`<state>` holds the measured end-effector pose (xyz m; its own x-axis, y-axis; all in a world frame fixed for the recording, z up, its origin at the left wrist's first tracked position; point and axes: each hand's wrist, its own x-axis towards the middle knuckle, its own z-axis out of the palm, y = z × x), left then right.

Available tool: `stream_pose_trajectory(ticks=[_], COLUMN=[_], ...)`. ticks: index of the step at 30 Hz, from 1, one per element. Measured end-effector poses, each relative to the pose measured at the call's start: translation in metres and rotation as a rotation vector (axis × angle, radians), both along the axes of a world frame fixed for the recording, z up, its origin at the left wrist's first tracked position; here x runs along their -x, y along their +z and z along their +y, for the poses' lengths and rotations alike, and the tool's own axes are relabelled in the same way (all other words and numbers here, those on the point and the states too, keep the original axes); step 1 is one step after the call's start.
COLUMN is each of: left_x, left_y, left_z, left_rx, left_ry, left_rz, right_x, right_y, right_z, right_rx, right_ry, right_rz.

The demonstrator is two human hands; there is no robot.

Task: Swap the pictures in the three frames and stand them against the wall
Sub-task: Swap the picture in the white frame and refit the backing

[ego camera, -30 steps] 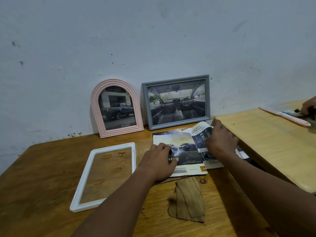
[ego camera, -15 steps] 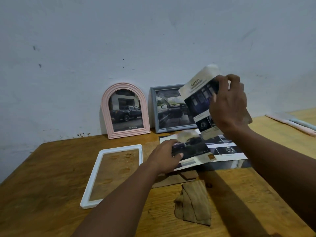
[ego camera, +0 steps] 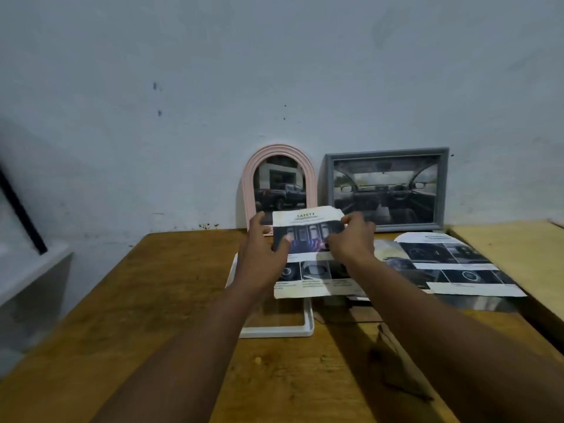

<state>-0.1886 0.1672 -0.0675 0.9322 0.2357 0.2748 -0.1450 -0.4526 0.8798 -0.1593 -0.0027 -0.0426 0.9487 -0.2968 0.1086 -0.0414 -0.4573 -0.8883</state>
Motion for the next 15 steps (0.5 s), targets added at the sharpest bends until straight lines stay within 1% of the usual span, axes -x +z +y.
stream_pose_trajectory(ticks=[2,5,7,10,13,15], left_x=[0.010,0.018,0.023,0.028,0.030,0.028], left_y=[-0.009,-0.022,-0.028,-0.036,-0.044,-0.049], left_z=[0.022,0.052,0.068,0.083,0.088,0.088], left_rx=[-0.121,-0.239,-0.292,-0.442,-0.501,-0.531], left_ry=[-0.017,-0.001,0.003,-0.029,-0.047,-0.053], left_rz=[0.021,0.065,0.123,0.197,0.193,0.180], right_x=[0.007,0.018,0.024,0.032,0.039,0.043], right_y=[-0.015,-0.027,-0.031,-0.038,-0.045,-0.049], right_z=[0.027,0.059,0.072,0.080,0.079,0.077], right_rx=[-0.003,0.117,0.229,0.436,0.698,0.818], right_ry=[0.057,0.136,0.213,0.321,0.360,0.361], right_rz=[0.083,0.138,0.173,0.196,0.136,0.088])
